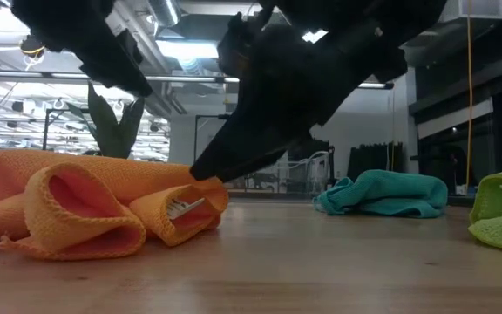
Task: Fold microfiber towels
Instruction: Fold the bottom orange microfiber towel
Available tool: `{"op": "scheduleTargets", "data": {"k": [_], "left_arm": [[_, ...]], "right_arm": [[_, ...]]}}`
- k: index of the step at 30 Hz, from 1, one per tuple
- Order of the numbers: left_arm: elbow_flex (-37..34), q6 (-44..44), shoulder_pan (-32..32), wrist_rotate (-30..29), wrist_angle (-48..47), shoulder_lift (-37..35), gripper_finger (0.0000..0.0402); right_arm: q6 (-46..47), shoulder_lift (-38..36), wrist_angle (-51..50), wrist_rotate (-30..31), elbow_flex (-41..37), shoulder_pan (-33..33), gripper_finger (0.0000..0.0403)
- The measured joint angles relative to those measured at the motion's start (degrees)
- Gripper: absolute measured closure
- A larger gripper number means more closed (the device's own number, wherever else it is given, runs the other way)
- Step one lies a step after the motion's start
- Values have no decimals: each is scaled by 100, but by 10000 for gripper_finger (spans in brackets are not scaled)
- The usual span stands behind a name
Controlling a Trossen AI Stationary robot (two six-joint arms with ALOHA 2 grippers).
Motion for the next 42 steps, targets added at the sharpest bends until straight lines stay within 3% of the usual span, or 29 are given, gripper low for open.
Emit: {"op": "scheduleTargets", "data": {"k": [4, 14, 30, 42], "left_arm": [[0, 0, 0, -127, 70, 147, 225], [0, 0, 9, -206, 144, 226, 225], [0, 0, 9, -330, 205, 226, 225], [0, 2, 9, -330, 261, 226, 225]], "right_arm": [[10, 1, -138, 404, 0, 8, 115], [325, 5, -205, 415, -2, 112, 123], [769, 5, -205, 419, -4, 107, 253], [743, 186, -32, 423, -7, 149, 246]]}}
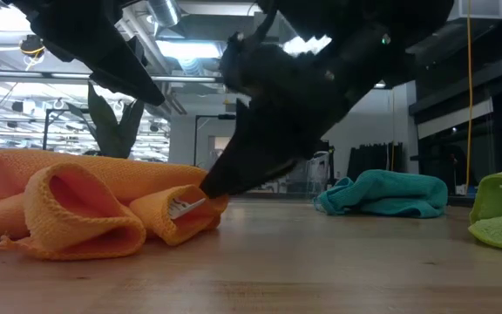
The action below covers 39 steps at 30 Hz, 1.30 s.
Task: Fold microfiber towels
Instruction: Fold the bottom orange microfiber towel
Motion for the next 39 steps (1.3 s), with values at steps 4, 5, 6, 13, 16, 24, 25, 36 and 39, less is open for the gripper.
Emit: {"op": "scheduleTargets", "data": {"k": [4, 5, 6, 13, 16, 24, 25, 36, 39], "left_arm": [[0, 0, 0, 0, 4, 0, 225], [0, 0, 0, 1, 4, 0, 225], [0, 0, 0, 0, 4, -1, 225], [0, 0, 0, 2, 4, -2, 225], [0, -4, 0, 1, 4, -2, 225], [0, -708, 0, 4, 4, -2, 225], [0, -708, -2, 4, 6, -2, 225], [-2, -715, -2, 4, 10, -2, 225], [-2, -711, -2, -22, 11, -2, 225]], "right_arm": [[16, 127, 154, 0, -4, -2, 235], [16, 126, 204, 0, -4, -2, 234], [10, 122, 264, 0, -4, -1, 233], [17, 99, 299, -2, -4, -1, 271], [10, 99, 305, -1, -3, -2, 318], [-884, 53, -56, -7, 492, -23, 393], [-1044, 13, -233, -7, 646, -29, 396], [-2044, -149, -3498, 2059, 2761, -46, 398], [-2147, -138, -4106, 2378, 3234, -48, 398]]}}
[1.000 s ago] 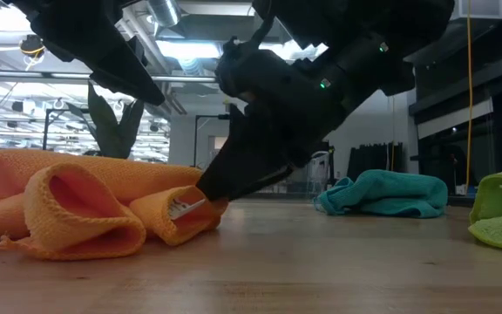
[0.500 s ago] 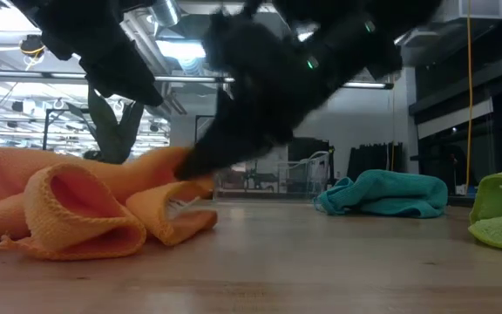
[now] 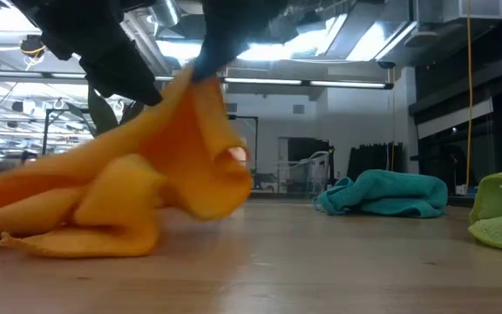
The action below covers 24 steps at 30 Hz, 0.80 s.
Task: Fold microfiber towels
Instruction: Fold the bottom orange microfiber towel
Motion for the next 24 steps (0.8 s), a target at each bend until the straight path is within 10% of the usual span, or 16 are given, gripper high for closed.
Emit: {"op": "scheduleTargets", "data": {"k": [13, 24], "left_arm": [[0, -3, 2, -764, -189, -4, 225], [-2, -6, 2, -768, -318, -4, 225]], "right_arm": [[113, 0, -1777, 8, 656, 13, 375], [654, 1, -2751, 9, 630, -184, 281]]}}
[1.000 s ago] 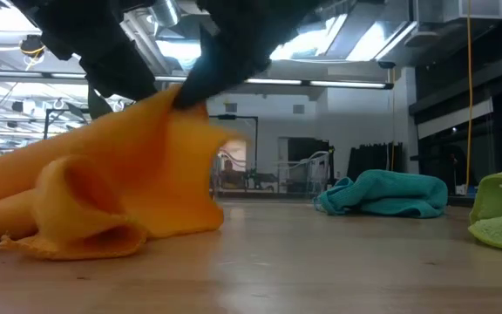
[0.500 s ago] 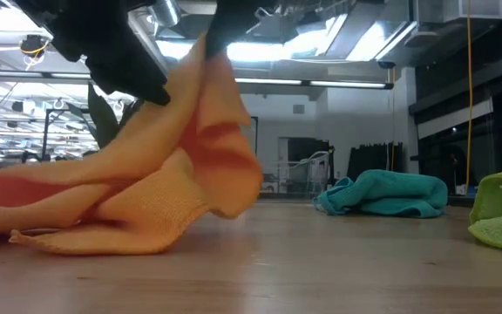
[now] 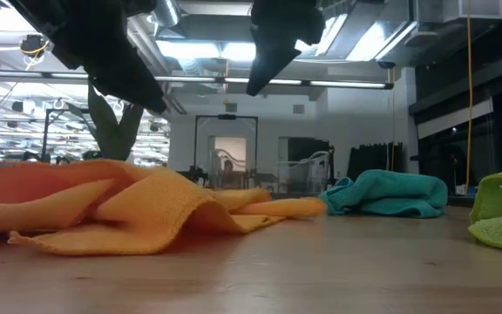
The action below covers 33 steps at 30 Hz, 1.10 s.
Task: Fold microfiber towels
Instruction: Fold the bottom orange microfiber towel
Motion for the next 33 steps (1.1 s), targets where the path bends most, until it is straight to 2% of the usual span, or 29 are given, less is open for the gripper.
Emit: {"op": "scheduleTargets", "data": {"k": [4, 9, 13, 18, 22, 26, 30, 33], "left_arm": [[0, -4, 0, -1, -1, 0, 225], [0, -9, 0, 0, 0, 0, 225], [0, -9, 0, 1, 6, 0, 225], [0, -34, 0, 1, 9, 1, 225], [2, -37, 0, 1, 31, 0, 225], [2, -37, 0, 1, 25, 1, 225], [2, -37, 0, 1, 30, 2, 225], [2, -37, 0, -1, 37, 2, 225]], "right_arm": [[159, 0, -508, -133, 0, -48, 249], [851, -2, -1820, -1046, -52, -43, 237], [1067, -2, -2477, -1120, -189, 6, 236], [767, -71, -2388, -1037, -673, 18, 236], [773, -381, -1848, -953, -1335, -29, 236], [769, -939, -759, -1215, -2271, -78, 236], [696, -1671, 1387, -1875, -3416, -48, 236], [597, -2096, 3648, -2105, -4379, 3, 236]]}}
